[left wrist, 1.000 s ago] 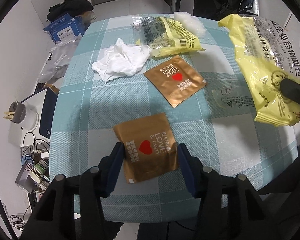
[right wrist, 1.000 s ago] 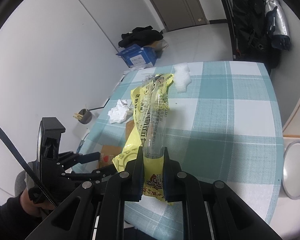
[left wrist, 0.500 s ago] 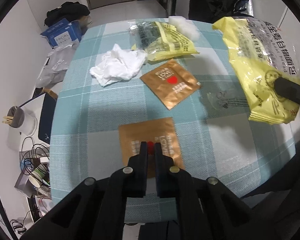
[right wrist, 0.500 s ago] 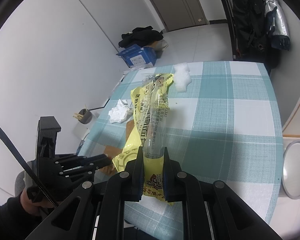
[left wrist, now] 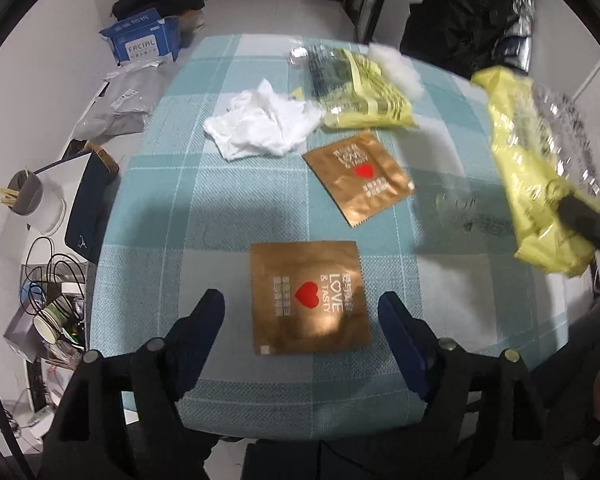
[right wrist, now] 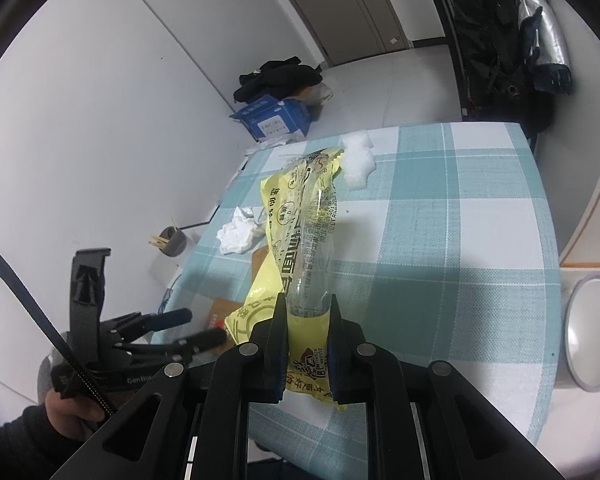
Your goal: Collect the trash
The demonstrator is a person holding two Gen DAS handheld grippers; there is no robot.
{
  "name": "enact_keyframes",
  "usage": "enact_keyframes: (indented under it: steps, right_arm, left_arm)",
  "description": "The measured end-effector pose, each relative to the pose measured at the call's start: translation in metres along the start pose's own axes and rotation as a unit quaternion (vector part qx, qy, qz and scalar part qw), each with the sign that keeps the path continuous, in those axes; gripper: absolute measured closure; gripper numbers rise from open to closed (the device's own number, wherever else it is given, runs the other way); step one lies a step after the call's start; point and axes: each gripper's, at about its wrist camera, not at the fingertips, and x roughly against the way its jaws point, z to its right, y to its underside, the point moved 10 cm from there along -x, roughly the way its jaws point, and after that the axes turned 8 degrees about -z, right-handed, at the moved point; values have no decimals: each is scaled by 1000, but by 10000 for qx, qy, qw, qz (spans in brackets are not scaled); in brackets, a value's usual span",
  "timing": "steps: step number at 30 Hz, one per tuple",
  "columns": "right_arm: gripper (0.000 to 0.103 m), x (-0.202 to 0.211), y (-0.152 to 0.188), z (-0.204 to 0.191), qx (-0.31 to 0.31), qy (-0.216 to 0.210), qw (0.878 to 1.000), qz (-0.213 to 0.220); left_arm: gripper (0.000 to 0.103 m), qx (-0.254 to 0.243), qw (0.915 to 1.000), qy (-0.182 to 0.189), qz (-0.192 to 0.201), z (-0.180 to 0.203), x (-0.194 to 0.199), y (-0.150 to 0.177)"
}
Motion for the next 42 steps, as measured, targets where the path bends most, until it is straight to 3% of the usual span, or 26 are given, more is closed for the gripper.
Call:
enact_keyframes:
  steps: [2, 5, 10, 13, 15, 19, 21, 26, 29, 31, 32, 34, 35, 36, 41, 42]
  right_arm:
    - [87, 2, -1, -1, 9, -11, 10000, 26]
    - [87, 4, -1, 0, 11, -42, 10000, 48]
    - [87, 5, 0, 2, -11, -48, 10000, 47]
    - [87, 7, 0, 3, -39, -66, 10000, 58]
    - [87, 9, -1, 4, -49, -77, 9999, 70]
    - [87, 11, -1, 4, -70, -99, 9999, 91]
    - [87, 11, -1, 5, -62, -92, 9999, 86]
    - [87, 10, -1, 5, -80, -94, 9999, 94]
    - [87, 12, -1, 6, -94, -94, 9999, 111]
    - [87, 13, -2, 7, -106, -92, 9998, 131]
    - [87, 13, -2, 7, -119, -98, 9998, 140]
    - [87, 14, -2, 8, -150, -130, 9997, 146]
    - [87, 14, -1, 7, -161, -143, 9997, 139]
    - [87, 13, -1, 7, -168, -156, 9997, 126]
    - [87, 12, -1, 4, -128, -182, 9997, 96]
    - [87, 12, -1, 4, -121, -192, 9997, 100]
  left_arm:
    - [23, -54, 9997, -144, -183, -1, -9, 3]
    - [2, -250, 9982, -443, -310, 2, -16, 5]
    - [2, -213, 9982, -473, -315, 5, -16, 3]
    - [14, -335, 9982, -453, -199, 13, -12, 1]
    - [44, -406, 9982, -426, -118, 18, -7, 0]
    - [66, -644, 9971, -409, -62, 30, -4, 1]
    - [95, -718, 9972, -211, -72, 36, -2, 5]
    - [100, -639, 9978, 109, -124, 40, -3, 5]
    - [100, -561, 9982, 202, 77, 35, 7, 1]
    - [98, -454, 9985, 73, 308, 23, 19, -6]
    - [93, -436, 9985, 30, 327, 19, 21, -10]
    - [64, -394, 9988, -154, 252, 8, 20, -8]
    - [33, -365, 9989, -206, 206, 5, 16, -7]
    - [19, -293, 9992, -224, 165, 0, 13, -4]
    - [19, -275, 9987, -264, -343, 0, -9, 7]
    - [14, -412, 9977, -354, -404, 3, -15, 10]
